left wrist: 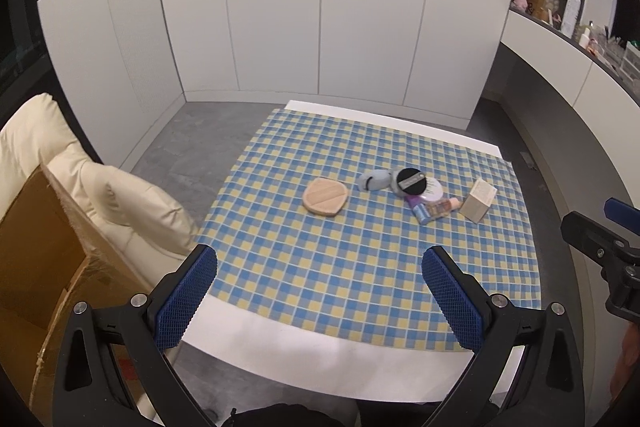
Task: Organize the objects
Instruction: 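Move both tools over the tablecloth toward the cosmetic items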
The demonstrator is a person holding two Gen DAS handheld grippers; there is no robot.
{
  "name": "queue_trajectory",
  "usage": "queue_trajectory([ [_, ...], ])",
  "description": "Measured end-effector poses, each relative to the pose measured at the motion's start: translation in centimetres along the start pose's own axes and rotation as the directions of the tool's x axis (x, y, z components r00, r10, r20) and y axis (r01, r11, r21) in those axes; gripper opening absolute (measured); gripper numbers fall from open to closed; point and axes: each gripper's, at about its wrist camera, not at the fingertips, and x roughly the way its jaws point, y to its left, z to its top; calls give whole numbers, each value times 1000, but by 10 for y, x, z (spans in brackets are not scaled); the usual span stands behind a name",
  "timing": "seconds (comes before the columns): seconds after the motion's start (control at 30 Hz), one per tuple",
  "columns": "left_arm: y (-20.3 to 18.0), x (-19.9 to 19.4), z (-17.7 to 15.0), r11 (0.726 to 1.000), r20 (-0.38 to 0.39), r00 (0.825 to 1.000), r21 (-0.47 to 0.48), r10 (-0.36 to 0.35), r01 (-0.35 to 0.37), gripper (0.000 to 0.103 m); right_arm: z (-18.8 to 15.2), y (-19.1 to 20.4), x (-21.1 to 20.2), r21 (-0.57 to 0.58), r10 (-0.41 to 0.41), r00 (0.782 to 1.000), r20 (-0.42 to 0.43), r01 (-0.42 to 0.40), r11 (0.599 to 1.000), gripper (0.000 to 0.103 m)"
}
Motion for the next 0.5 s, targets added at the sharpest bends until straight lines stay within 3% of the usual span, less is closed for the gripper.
queue_trajectory([
  [0.5, -32, 5, 3, 998, -2, 999, 40, -42, 42, 102, -11, -35, -4, 44, -22, 999, -26, 23, 999, 101],
])
